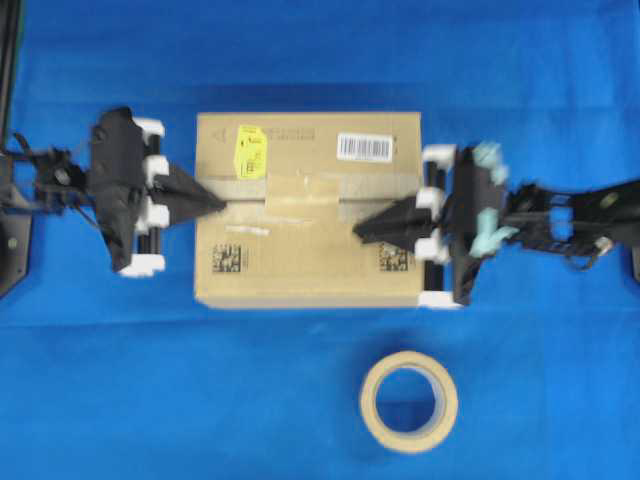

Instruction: Apply tape along the seams of the closed cardboard box to seal it securely.

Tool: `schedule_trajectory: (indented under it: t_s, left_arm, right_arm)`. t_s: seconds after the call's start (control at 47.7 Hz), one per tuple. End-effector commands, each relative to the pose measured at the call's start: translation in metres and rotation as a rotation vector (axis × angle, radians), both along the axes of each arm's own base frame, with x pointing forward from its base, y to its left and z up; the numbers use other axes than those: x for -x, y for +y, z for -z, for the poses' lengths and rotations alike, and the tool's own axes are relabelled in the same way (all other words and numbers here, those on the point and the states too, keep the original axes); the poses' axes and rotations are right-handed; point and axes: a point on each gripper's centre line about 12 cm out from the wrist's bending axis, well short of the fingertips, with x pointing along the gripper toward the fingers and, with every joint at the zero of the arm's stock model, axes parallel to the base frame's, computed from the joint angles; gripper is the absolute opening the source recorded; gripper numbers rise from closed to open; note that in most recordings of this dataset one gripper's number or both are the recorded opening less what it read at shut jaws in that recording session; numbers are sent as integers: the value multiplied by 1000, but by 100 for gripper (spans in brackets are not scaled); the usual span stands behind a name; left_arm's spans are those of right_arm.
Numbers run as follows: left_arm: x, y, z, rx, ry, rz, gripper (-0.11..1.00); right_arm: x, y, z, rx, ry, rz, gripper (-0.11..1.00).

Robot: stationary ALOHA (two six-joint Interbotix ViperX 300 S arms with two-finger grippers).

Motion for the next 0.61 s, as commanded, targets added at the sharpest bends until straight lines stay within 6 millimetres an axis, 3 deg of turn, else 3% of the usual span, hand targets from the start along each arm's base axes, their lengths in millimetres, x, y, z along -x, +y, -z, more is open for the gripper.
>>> schedule_trajectory:
  t_s: [0.0, 0.336, 0.587]
  left_arm:
    - [10, 0, -21, -10, -55, 3, 0]
    - [66, -3, -49, -14, -153, 5, 0]
    - [93, -5, -46, -14, -170, 6, 0]
  right_arm:
    - [13, -4, -27, 12, -70, 0, -1]
    - [78, -12, -52, 13, -150, -16, -1]
    - [112, -13, -44, 4, -136, -36, -1]
